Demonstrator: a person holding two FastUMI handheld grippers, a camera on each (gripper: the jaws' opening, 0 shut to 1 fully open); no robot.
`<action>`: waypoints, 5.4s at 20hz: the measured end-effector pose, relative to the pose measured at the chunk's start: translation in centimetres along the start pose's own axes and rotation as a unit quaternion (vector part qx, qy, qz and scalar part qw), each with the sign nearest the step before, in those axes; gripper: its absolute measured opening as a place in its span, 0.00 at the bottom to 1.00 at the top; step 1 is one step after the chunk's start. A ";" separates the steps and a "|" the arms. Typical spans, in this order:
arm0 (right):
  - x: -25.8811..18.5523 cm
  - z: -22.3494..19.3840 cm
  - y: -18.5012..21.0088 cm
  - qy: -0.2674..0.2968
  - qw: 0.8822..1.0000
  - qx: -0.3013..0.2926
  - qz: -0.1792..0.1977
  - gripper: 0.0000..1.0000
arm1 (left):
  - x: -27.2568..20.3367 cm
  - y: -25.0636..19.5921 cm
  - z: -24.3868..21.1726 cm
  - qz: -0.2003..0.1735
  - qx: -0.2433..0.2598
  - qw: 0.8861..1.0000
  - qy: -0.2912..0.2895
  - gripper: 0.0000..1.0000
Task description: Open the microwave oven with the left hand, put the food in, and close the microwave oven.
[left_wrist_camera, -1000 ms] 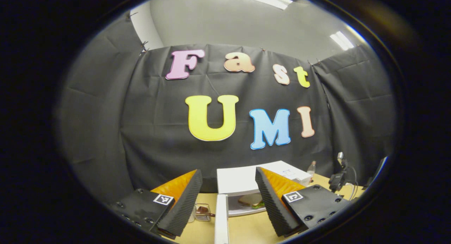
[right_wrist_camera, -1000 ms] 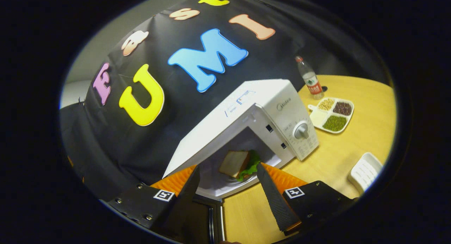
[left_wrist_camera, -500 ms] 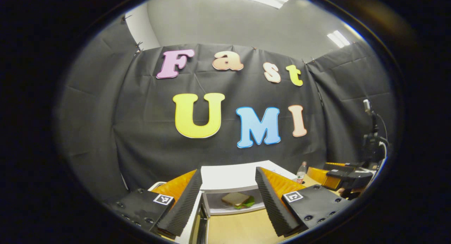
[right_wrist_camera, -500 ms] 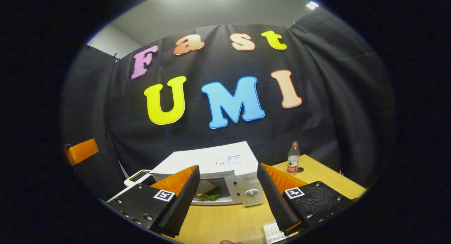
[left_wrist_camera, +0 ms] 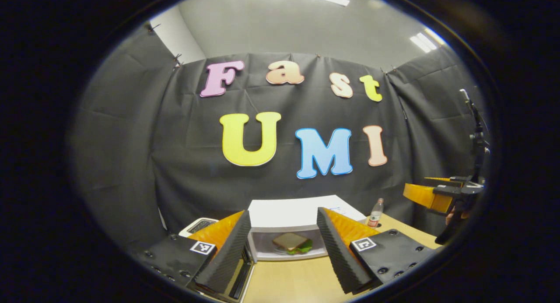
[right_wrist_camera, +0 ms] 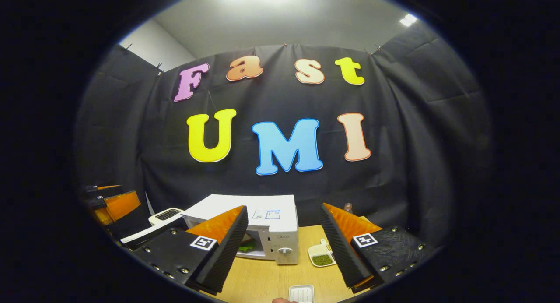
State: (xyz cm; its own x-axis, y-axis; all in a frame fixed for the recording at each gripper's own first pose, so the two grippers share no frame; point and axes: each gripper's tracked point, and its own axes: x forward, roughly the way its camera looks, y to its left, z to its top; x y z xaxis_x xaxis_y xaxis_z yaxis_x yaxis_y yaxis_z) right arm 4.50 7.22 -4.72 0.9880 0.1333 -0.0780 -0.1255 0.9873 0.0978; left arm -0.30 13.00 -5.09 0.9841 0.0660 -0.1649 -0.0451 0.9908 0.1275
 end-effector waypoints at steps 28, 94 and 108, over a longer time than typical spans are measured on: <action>-3.1 0.2 1.7 0.009 0.999 0.012 -0.039 0.97 | -10.4 19.8 -15.1 0.060 0.025 0.984 0.163 0.07; 4.9 0.9 -10.1 0.008 0.999 -0.012 -0.029 0.97 | 21.2 -17.9 -21.6 -0.132 -0.077 0.970 0.189 0.07; 4.8 2.0 -10.8 0.007 0.999 -0.012 -0.035 0.97 | 17.7 -13.1 -6.4 -0.063 -0.046 0.995 0.061 0.08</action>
State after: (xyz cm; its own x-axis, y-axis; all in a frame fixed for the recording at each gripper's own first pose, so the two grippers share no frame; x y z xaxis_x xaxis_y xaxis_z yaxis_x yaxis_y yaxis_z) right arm 10.80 -2.99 -4.13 0.9932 0.0653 -0.0969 -0.0589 0.9960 0.0670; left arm 16.63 1.99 -15.92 0.9552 -0.0502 -0.2917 0.0552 0.9984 0.0089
